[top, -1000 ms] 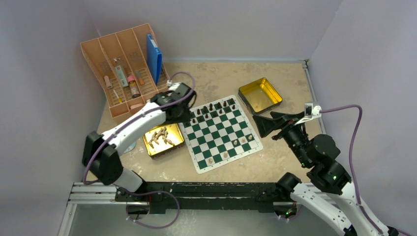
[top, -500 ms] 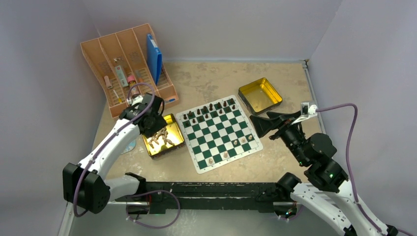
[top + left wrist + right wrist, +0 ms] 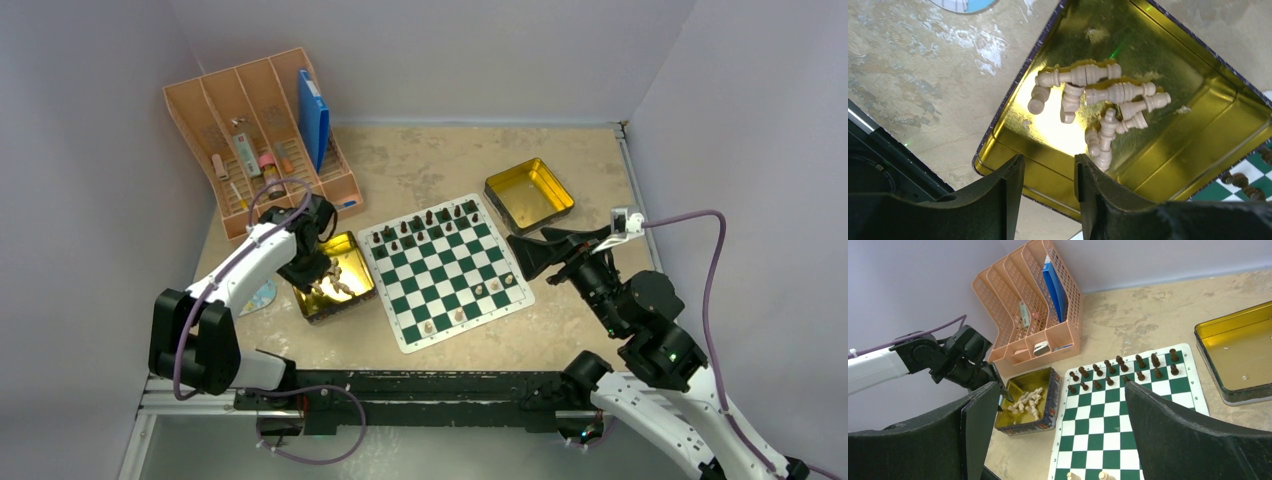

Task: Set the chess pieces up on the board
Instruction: Pick up the chess piece from the storage box.

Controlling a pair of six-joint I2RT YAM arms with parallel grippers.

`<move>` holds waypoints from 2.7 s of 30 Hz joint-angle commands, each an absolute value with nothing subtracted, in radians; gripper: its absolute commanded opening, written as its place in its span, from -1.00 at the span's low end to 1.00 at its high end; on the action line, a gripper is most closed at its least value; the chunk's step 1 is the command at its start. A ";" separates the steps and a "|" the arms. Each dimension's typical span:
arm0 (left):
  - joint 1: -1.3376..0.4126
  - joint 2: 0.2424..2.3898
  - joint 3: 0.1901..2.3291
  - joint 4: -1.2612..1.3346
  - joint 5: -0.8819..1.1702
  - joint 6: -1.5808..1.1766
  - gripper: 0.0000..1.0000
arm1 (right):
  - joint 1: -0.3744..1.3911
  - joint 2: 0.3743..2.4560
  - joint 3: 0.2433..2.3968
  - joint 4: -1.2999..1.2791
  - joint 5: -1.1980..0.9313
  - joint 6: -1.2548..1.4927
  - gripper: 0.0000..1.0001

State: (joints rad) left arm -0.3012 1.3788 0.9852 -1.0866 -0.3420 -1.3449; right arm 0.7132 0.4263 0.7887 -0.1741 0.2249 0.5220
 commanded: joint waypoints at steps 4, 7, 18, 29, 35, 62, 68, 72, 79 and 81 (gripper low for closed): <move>-0.261 1.351 0.967 -1.087 -0.438 -1.407 -0.19 | 0.715 0.443 0.802 -0.117 0.224 0.511 0.93; -0.252 1.358 0.965 -1.058 -0.441 -1.394 -0.19 | 0.715 0.445 0.801 -0.111 0.217 0.511 0.93; -0.245 1.367 0.908 -1.010 -0.453 -1.384 -0.20 | 0.715 0.452 0.783 -0.089 0.187 0.527 0.92; -0.239 1.395 0.865 -0.942 -0.433 -1.369 -0.27 | 0.715 0.449 0.785 -0.094 0.187 0.530 0.92; -0.240 1.418 0.861 -0.916 -0.417 -1.362 -0.35 | 0.715 0.447 0.786 -0.105 0.187 0.534 0.92; -0.241 1.466 0.877 -0.922 -0.440 -1.342 -0.61 | 0.715 0.467 0.760 -0.082 0.194 0.533 0.92; -0.241 1.439 0.876 -0.917 -0.434 -1.313 -0.77 | 0.715 0.459 0.753 -0.086 0.206 0.537 0.92; -0.241 1.404 0.890 -0.919 -0.434 -1.282 -0.85 | 0.715 0.469 0.753 -0.087 0.206 0.535 0.92; -0.245 1.338 0.937 -0.917 -0.395 -1.161 -0.99 | 0.715 0.465 0.743 -0.081 0.211 0.543 0.92; -0.247 1.318 0.955 -0.924 -0.379 -1.123 -1.00 | 0.715 0.466 0.739 -0.070 0.212 0.541 0.92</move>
State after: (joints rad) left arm -0.2481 1.3754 0.8883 -0.9318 -0.4061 -1.2316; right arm 0.7132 0.4702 0.7464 -0.1211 0.1921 0.5346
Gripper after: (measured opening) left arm 0.159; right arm 0.961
